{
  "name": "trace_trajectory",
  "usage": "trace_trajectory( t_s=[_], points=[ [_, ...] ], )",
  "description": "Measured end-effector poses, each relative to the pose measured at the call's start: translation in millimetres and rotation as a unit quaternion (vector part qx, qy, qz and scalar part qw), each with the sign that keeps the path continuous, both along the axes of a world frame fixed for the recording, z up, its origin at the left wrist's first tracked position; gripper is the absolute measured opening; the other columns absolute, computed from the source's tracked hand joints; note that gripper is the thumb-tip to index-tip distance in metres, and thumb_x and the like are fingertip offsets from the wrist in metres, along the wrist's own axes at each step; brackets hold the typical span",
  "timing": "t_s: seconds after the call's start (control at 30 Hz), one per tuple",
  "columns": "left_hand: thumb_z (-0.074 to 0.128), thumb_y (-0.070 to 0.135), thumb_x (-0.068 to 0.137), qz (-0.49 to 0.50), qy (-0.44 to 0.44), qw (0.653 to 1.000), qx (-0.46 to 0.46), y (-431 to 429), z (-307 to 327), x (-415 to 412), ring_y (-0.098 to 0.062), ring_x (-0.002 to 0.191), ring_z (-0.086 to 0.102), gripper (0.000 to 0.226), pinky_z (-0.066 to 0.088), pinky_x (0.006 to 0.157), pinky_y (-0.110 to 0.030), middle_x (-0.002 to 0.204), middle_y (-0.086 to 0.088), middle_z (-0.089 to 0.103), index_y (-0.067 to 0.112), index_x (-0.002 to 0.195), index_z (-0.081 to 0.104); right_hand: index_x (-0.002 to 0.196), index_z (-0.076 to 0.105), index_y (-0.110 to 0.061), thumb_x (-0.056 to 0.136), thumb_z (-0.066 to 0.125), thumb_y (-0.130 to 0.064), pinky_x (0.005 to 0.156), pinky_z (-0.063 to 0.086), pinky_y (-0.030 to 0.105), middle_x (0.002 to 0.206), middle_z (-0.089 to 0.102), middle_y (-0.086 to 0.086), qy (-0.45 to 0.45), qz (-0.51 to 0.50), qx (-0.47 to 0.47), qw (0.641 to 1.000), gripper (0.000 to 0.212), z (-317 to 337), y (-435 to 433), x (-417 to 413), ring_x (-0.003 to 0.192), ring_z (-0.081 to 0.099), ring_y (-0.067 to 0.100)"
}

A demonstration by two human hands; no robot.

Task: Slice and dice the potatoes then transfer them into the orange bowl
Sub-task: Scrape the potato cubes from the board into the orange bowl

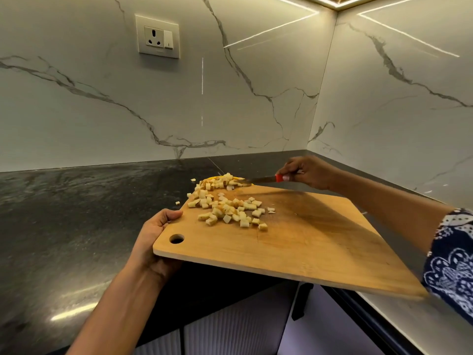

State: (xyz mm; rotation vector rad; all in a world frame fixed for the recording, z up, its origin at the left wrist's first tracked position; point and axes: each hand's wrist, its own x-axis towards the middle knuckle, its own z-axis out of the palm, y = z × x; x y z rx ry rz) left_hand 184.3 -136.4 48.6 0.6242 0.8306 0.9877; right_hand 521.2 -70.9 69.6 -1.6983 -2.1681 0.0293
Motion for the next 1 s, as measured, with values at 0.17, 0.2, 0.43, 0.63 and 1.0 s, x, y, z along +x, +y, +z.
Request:
trace_trajectory(
  t_s=[0.17,0.2,0.43,0.63,1.0],
  points=[
    [0.032,0.005,0.098,0.002,-0.002,1.000,0.012,-4,2,3,-0.014,0.025,0.049,0.030,0.033,0.022,-0.018,0.034,-0.006,0.052,0.004,0.071,0.048,0.112,0.070,-0.010,0.089,0.064,-0.012,0.083,0.047,0.027,0.099,0.060,-0.006,0.000,0.021,-0.018,1.000,0.024,-13,8,-12,0.097,0.056,0.016],
    [0.033,0.005,0.098,0.003,-0.004,1.000,0.009,-5,1,3,-0.014,0.025,0.049,0.030,0.034,0.022,-0.019,0.034,-0.006,0.052,0.005,0.071,0.048,0.112,0.070,-0.010,0.089,0.064,-0.012,0.082,0.047,0.027,0.099,0.060,-0.006,-0.005,0.019,-0.011,1.000,0.024,-13,11,-13,0.096,0.056,0.016],
    [0.033,0.006,0.097,-0.003,-0.009,1.000,0.004,-8,0,5,-0.016,0.025,0.050,0.030,0.033,0.022,-0.018,0.035,-0.008,0.053,0.005,0.070,0.048,0.114,0.069,-0.011,0.089,0.063,-0.012,0.075,0.039,0.018,0.100,0.061,-0.002,-0.012,-0.018,-0.023,0.999,0.026,-12,31,-14,0.093,0.051,0.013],
    [0.033,0.005,0.097,0.007,-0.003,1.000,0.007,-6,0,4,-0.014,0.024,0.048,0.032,0.031,0.021,-0.017,0.033,-0.007,0.051,0.005,0.069,0.049,0.117,0.067,-0.009,0.090,0.063,-0.009,0.081,0.035,0.023,0.101,0.060,-0.001,0.013,-0.039,-0.032,0.999,0.028,-10,43,-22,0.096,0.049,0.014],
    [0.039,0.013,0.095,-0.027,-0.004,0.999,-0.037,8,-9,6,-0.018,0.028,0.051,0.025,0.040,0.028,-0.020,0.037,-0.009,0.051,0.005,0.074,0.049,0.115,0.069,-0.010,0.090,0.061,-0.011,0.074,0.042,0.012,0.101,0.061,-0.002,-0.005,0.038,-0.012,0.999,0.026,-14,7,-43,0.091,0.054,0.010]
  ],
)
